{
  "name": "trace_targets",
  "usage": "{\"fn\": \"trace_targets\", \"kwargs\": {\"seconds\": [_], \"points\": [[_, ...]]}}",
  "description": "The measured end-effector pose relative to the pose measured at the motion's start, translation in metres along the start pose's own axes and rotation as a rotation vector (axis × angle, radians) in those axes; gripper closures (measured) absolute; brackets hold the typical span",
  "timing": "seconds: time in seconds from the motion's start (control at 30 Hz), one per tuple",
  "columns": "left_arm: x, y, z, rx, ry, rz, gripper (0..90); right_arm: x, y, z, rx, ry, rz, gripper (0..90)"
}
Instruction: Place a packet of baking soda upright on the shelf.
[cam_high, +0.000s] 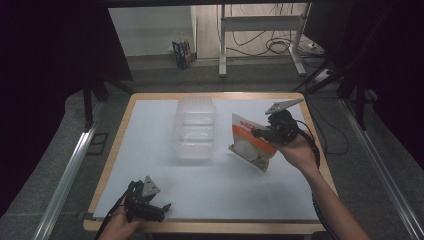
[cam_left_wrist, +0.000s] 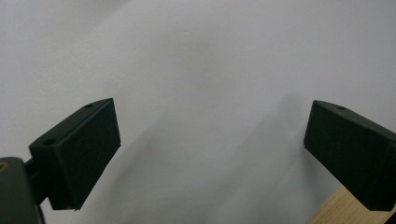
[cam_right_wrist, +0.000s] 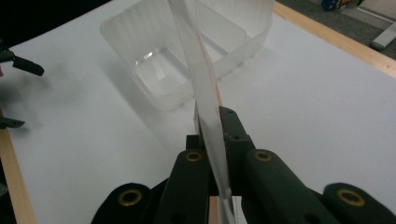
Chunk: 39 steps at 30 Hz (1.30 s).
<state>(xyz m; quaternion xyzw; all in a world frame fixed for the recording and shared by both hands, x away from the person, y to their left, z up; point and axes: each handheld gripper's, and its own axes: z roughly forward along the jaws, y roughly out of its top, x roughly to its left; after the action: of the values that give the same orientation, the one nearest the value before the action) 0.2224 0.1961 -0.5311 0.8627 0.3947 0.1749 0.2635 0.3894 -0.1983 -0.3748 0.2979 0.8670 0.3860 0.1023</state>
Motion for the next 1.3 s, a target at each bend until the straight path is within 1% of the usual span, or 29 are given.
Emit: {"fn": "trace_targets", "kwargs": {"seconds": [0.23, 0.43, 0.83, 1.1, 1.3], "points": [[0.0, 0.0, 0.0, -0.001, 0.0, 0.001, 3.8, 0.001, 0.019, 0.0, -0.027, 0.012, -0.012, 88.5], [0.0, 0.0, 0.0, -0.002, 0.0, 0.002, 3.7, 0.005, 0.035, 0.007, -0.038, 0.024, -0.028, 88.5], [0.0, 0.0, -0.001, -0.005, 0.0, 0.006, 3.7, 0.014, 0.066, 0.027, -0.049, 0.053, -0.048, 88.5], [0.0, -0.001, -0.001, -0.008, -0.002, 0.003, 3.7, 0.024, 0.086, 0.044, -0.043, 0.064, -0.077, 88.5], [0.001, -0.001, -0.001, -0.012, -0.005, -0.004, 3.7, 0.031, 0.098, 0.058, -0.041, 0.076, -0.087, 88.5]]}}
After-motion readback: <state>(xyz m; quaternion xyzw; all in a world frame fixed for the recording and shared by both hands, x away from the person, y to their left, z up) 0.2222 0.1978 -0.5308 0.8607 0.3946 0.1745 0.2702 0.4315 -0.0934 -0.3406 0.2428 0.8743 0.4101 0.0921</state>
